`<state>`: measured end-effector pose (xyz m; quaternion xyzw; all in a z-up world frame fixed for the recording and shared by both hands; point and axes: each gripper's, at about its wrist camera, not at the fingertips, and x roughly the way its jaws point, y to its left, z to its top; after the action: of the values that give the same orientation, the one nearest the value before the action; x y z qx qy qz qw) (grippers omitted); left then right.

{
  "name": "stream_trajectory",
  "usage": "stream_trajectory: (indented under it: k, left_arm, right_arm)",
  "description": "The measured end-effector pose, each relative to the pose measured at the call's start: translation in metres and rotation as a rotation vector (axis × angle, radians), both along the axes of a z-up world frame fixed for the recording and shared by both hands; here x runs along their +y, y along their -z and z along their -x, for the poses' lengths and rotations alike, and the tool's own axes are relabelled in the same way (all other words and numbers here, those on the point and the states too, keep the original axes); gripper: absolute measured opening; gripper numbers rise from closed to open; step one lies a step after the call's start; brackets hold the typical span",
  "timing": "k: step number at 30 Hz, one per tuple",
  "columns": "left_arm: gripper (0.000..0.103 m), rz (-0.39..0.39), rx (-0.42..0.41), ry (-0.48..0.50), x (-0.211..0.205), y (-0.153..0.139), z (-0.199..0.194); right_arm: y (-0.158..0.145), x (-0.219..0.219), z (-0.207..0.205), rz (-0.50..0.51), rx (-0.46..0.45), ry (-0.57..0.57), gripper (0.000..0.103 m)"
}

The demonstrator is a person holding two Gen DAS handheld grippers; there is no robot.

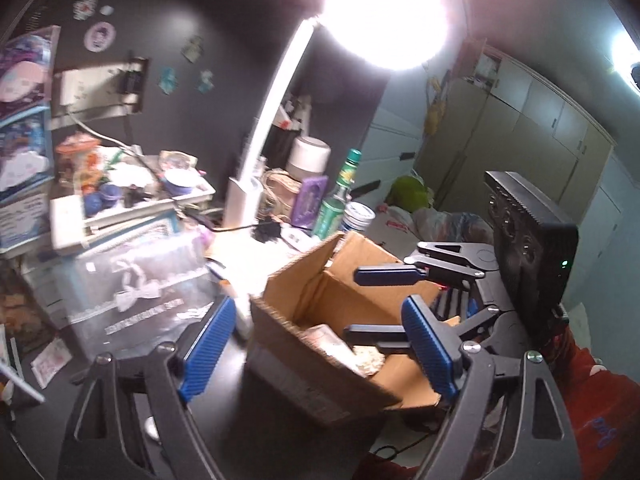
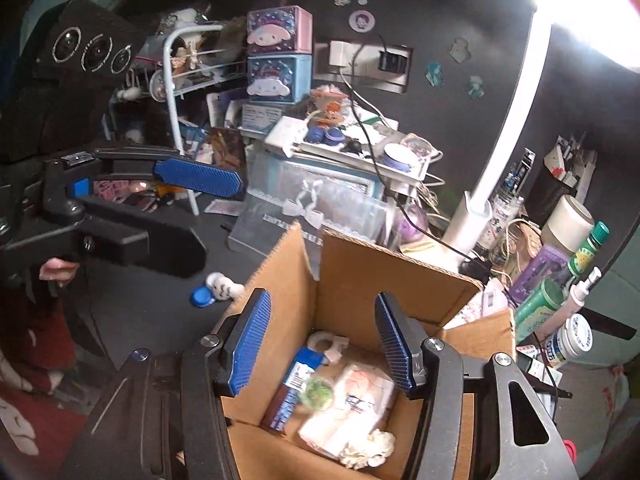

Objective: Organize objects
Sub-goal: 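Carry the green container into the cardboard box and open the right gripper, then move the right gripper to the white cartoon figurine and grasp it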

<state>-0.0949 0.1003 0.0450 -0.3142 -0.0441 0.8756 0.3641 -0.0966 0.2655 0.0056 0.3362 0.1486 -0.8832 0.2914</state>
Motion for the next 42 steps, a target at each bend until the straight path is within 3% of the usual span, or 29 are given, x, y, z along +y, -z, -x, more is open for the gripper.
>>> stream_trajectory:
  k: [9,16,20,25,30,40,42]
  left_arm:
    - [0.086,0.035,0.062,-0.231,-0.091,0.012,-0.037]
    - [0.086,0.049,0.041,-0.328,-0.134,0.048,-0.058]
    - [0.086,0.068,0.039,-0.363,-0.149,0.071,-0.07]
    - [0.086,0.069,-0.004,-0.404,-0.164,0.096,-0.079]
    - [0.086,0.051,-0.042,-0.413,-0.166,0.109,-0.081]
    - [0.086,0.042,-0.055,-0.403,-0.163,0.108,-0.079]
    - [0.086,0.047,-0.055,-0.404,-0.162,0.107,-0.078]
  right_arm:
    - [-0.007,-0.08,-0.036,0.085,0.003,-0.197,0.051]
    - [0.042,-0.147,-0.05,0.129,-0.147,-0.303,0.051]
    - [0.084,-0.163,-0.035,0.113,-0.214,-0.231,0.051]
    - [0.127,-0.156,-0.008,0.076,-0.194,-0.062,0.051]
    - [0.158,-0.152,0.023,0.078,-0.221,0.0,0.051]
    - [0.177,-0.145,0.053,0.16,-0.276,-0.014,0.051]
    - [0.177,-0.146,0.053,0.163,-0.277,-0.026,0.048]
